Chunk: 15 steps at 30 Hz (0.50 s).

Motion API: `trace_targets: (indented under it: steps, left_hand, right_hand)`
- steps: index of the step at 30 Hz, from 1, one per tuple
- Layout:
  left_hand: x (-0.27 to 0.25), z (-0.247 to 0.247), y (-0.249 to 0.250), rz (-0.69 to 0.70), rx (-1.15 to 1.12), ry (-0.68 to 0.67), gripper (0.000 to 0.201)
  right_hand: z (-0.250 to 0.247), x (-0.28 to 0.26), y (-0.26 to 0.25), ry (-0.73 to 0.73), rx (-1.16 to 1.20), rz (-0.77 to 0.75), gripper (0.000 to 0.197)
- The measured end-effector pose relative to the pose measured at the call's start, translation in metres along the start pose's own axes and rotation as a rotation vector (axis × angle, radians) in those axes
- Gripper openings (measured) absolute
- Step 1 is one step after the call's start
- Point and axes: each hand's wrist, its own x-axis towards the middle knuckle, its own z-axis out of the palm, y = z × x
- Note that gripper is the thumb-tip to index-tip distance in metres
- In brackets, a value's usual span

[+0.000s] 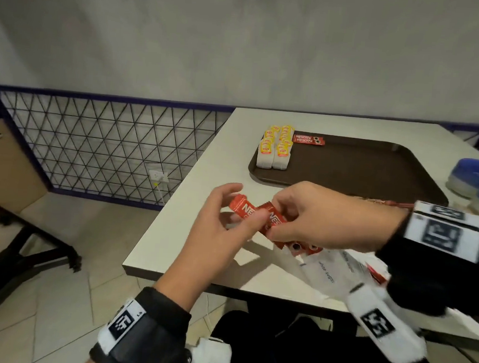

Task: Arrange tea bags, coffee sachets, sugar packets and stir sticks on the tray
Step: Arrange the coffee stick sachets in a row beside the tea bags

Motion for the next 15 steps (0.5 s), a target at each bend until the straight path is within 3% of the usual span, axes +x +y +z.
trace_targets:
  steps: [3,6,13,15]
  left_hand:
    - [-0.012,0.024,0.013,-0.042,-0.063,-0.140,0.034]
    - [-0.014,0.040,0.012,-0.068,-0.146,-0.126,0.027]
    - [-0.010,0.061,0.009,-0.138,-0.411,-0.071,0.017]
    - [-0.011,0.064,0.010,-0.134,-0.424,-0.089,0.020]
  right_hand:
    - [0.000,-0.019,0.011,0.039,-0.031,-0.063,0.008]
    - [0.004,-0.034,0.027,0.165,-0.015,-0.087,0.010]
    - [0.040,-0.056,0.066,0.569,0.626,-0.116,0.010]
    - [0.052,-0.058,0.074,0.678,0.691,-0.143,0.007]
